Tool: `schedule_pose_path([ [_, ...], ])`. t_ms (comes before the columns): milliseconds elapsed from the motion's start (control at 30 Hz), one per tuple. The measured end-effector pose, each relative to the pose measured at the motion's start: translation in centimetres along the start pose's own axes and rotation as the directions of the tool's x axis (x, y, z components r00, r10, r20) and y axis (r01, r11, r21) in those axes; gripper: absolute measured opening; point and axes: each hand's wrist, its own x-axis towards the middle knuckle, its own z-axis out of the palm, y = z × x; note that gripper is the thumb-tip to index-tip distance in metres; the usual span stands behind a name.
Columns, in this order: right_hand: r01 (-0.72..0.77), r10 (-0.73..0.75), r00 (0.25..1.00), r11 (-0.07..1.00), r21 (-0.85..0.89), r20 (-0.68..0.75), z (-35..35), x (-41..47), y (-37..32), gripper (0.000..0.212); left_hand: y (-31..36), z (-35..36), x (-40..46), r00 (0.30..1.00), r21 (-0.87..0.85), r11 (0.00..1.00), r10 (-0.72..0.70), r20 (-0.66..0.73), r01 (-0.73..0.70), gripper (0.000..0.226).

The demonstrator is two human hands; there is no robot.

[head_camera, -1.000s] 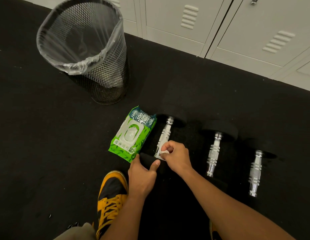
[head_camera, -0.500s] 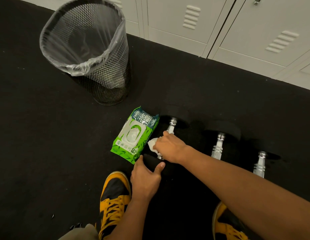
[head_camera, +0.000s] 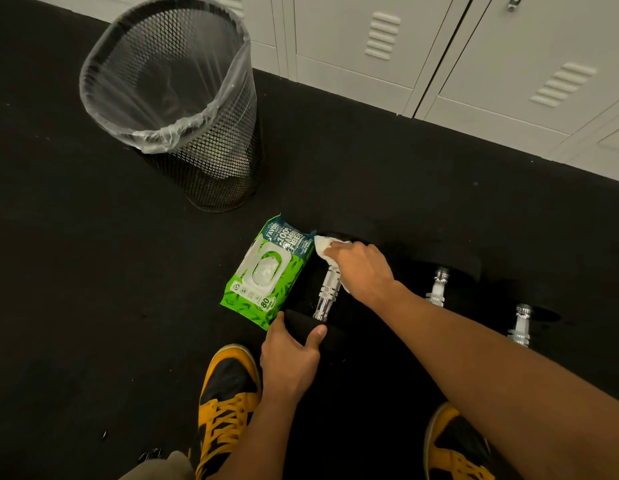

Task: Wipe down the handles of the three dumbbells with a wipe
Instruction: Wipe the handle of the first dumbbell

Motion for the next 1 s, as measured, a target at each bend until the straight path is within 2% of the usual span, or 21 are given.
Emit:
schedule_pose_path([
  [133, -0.018, 0.016, 1.0, 0.996, 0.083, 0.026, 0.1, -0.5, 0.8, 0.055, -0.1, 0.0, 0.1, 1.0, -0.004, 1.0, -0.006, 0.0, 0.006, 0.094],
  [200, -0.093, 0.092, 0.996, 0.971, 0.222, 0.013, 1.1, -1.1, 0.9, 0.059, -0.1, 0.2, 0.2, 1.0, 0.006, 1.0, 0.004, -0.016, -0.004, 0.092],
  [300, -0.226, 0.273, 0.962, 0.83, 0.509, -0.019, 2.7, -1.8, 0.1, 0.049, -0.2, 0.3, 0.2, 1.0, 0.007, 1.0, 0.004, -0.026, -0.004, 0.09],
  [367, -0.278, 0.367, 0.93, 0.72, 0.636, -0.008, 3.1, -2.4, -0.8, 0.042, -0.3, 0.2, 0.4, 1.0, 0.002, 1.0, -0.012, -0.017, 0.012, 0.091],
  [633, -0.286, 0.345, 0.937, 0.666, 0.689, 0.056, 2.9, -4.2, -1.7, 0.034, -0.5, 0.2, 0.7, 0.998, -0.015, 0.998, -0.061, 0.01, 0.062, 0.098],
  [733, -0.265, 0.336, 0.94, 0.613, 0.744, 0.058, 3.4, -4.7, -1.9, 0.032, -0.5, 0.3, 0.7, 0.998, -0.012, 0.998, -0.064, 0.008, 0.065, 0.101],
  [1000, -0.284, 0.309, 0.944, 0.591, 0.755, 0.113, 4.4, -5.8, -2.6, 0.041, -0.3, 0.4, 0.9, 0.998, -0.003, 0.998, -0.067, 0.002, 0.067, 0.096],
])
